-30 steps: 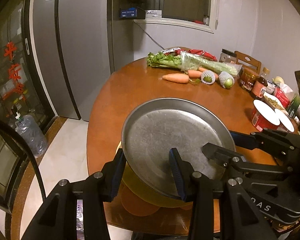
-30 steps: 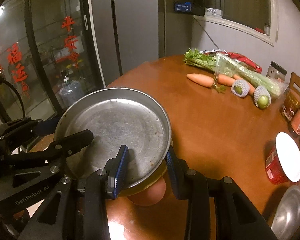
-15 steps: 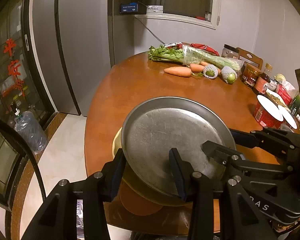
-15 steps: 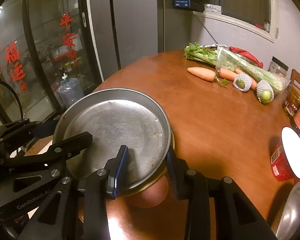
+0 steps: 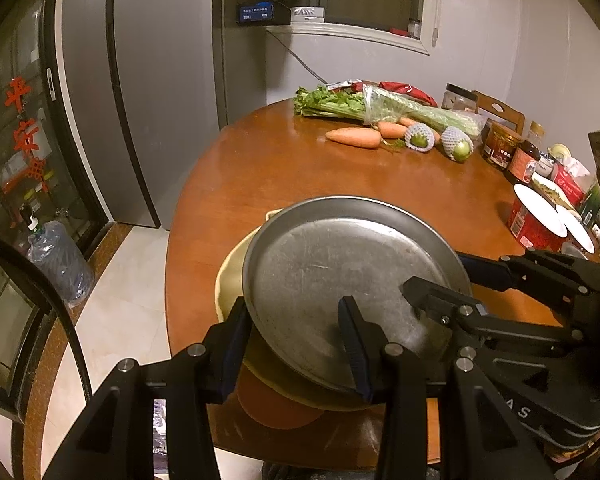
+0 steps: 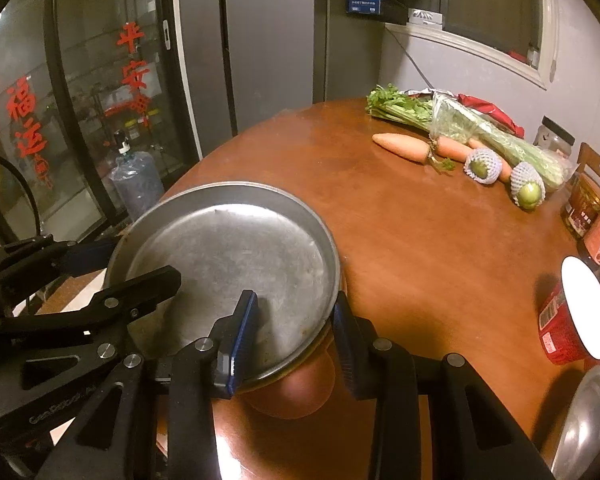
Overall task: Organize plates and bowls
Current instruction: 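Carry the grey pan with both grippers over the stacked shell and pink plates, then lower the grey pan onto the shell plate and open both grippers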
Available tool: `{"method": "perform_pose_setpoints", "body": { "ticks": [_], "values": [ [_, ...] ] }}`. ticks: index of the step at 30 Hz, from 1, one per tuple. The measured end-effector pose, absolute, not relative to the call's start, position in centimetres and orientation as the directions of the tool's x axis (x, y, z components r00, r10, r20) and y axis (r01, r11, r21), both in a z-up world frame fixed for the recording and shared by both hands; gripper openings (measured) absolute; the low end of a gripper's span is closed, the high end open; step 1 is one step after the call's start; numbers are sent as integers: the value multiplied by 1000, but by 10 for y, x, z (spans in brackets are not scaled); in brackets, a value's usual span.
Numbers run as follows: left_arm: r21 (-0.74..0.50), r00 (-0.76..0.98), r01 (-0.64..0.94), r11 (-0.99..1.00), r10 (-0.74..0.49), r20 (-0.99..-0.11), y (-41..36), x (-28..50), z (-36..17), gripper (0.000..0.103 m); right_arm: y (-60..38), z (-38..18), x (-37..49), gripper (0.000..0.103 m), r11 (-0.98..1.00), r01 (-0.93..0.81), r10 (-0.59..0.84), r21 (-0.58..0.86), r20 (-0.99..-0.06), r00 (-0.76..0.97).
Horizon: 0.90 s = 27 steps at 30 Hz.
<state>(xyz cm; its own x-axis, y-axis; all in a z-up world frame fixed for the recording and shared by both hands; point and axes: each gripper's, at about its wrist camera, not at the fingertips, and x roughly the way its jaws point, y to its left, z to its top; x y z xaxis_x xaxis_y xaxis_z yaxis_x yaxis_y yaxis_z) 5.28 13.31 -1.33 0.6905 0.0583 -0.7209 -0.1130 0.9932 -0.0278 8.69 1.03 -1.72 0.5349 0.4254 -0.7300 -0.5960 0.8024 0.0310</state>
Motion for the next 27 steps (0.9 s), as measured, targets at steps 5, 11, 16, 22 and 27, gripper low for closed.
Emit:
{"method": "perform_pose_setpoints", "body": {
  "ticks": [5, 11, 16, 22, 27],
  "values": [
    [-22, 689, -111, 994, 61, -722, 132, 53, -14, 45, 8, -17, 87, 39, 803, -595, 425, 33, -731, 533],
    [-25, 689, -105, 994, 55, -723, 133, 53, -15, 46, 7, -18, 88, 39, 805, -592, 424, 38, -734, 530],
    [-16, 688, -98, 995, 57, -724, 132, 51, -16, 48, 5, -17, 89, 39, 809, -586, 420, 36, -734, 534],
    [-26, 698, -102, 994, 53, -715, 133, 49, -12, 53, 0, -12, 89, 41, 827, -560, 412, 44, -724, 552],
    [-36, 720, -128, 991, 68, -691, 140, 44, -2, 63, -6, -7, 89, 41, 836, -545, 421, 69, -717, 555]
  ]
}}
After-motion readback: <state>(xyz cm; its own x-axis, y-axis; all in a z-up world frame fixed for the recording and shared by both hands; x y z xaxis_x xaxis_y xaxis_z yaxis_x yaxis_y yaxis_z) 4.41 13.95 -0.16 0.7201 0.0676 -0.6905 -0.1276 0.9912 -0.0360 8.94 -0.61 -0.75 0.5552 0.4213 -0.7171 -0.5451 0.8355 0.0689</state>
